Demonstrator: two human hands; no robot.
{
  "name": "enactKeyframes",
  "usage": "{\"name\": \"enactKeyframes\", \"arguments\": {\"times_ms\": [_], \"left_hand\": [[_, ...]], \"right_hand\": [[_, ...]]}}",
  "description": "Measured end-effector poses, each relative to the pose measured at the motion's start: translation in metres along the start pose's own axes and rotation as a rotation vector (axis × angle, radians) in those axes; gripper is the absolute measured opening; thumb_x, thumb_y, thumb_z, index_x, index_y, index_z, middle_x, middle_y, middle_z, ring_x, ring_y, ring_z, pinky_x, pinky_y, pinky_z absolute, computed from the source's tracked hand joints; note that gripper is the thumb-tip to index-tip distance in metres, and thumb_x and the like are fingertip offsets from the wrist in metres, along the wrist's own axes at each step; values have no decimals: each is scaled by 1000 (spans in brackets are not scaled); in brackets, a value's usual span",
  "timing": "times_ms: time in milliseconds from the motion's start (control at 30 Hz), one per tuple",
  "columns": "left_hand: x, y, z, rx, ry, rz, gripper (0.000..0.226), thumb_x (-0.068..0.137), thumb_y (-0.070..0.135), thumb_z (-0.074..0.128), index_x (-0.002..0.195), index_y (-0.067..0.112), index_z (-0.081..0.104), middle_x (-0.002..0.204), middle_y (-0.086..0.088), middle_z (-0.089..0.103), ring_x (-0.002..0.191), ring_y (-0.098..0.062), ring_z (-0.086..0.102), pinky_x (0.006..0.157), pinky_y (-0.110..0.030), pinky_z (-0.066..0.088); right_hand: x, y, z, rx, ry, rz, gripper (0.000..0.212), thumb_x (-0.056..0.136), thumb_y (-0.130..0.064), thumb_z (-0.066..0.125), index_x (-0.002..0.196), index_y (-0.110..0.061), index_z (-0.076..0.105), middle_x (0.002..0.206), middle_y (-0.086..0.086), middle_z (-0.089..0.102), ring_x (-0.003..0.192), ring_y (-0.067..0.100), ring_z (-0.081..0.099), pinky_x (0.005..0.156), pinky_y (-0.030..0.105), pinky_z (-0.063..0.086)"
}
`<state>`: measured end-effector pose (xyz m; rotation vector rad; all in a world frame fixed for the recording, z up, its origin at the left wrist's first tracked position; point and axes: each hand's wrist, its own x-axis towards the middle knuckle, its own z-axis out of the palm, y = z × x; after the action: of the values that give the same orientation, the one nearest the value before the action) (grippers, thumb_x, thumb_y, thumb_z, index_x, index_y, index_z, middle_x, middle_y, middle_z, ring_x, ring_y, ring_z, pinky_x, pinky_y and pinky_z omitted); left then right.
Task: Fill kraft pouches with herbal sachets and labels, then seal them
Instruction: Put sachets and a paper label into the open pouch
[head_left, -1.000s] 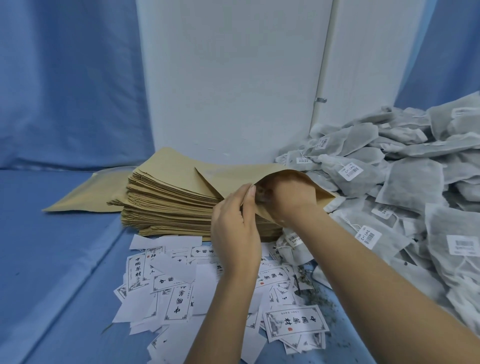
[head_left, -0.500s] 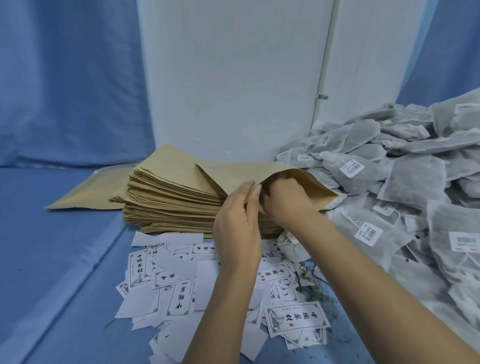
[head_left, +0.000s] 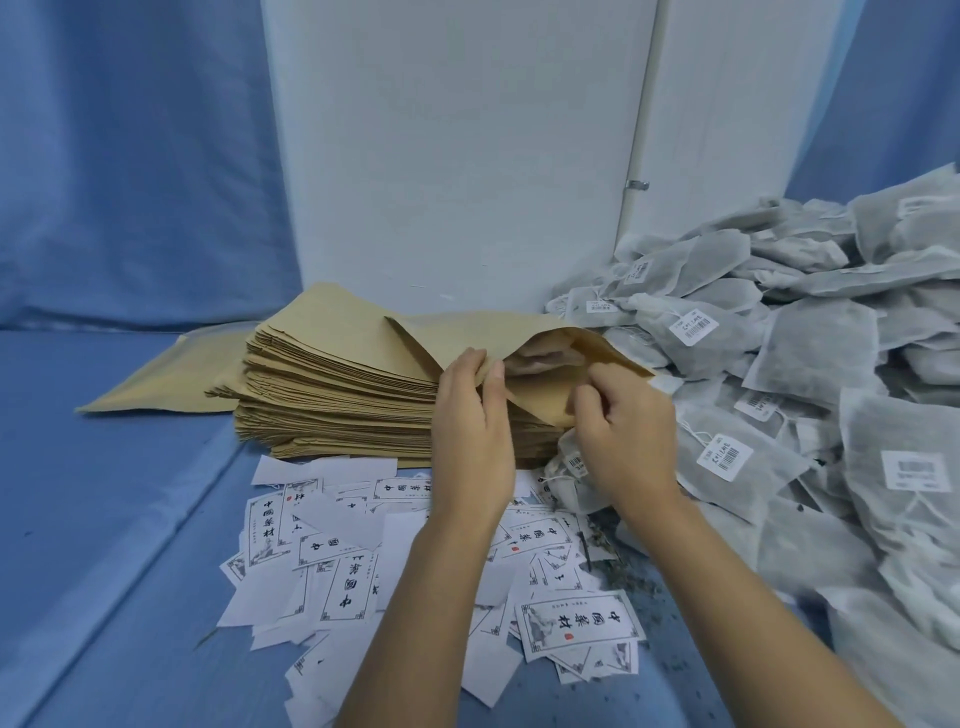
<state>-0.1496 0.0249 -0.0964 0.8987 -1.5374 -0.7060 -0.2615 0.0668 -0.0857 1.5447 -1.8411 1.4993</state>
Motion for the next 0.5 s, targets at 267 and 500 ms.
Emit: {"name": "enactKeyframes", "arguments": {"times_ms": [267, 500], "left_hand": [[1, 4, -8, -16, 168, 50, 34, 101, 24, 42, 124, 8, 61, 122, 0, 63, 112, -3, 53, 92, -3, 35], [1, 5, -10, -46, 177, 18, 36, 101, 26, 40, 123, 8, 62, 120, -1, 65, 114, -11, 56, 97, -24, 40]], "right_hand": [[-27, 57, 9, -428, -427, -81, 41, 77, -4, 54, 114, -16, 67, 118, -1, 63, 121, 22, 46, 86, 33, 43], [-29, 71, 10, -610, -577, -190, 58, 84, -12, 48, 140, -26, 40, 147, -2, 36, 139, 20, 22, 107, 31, 22]]}}
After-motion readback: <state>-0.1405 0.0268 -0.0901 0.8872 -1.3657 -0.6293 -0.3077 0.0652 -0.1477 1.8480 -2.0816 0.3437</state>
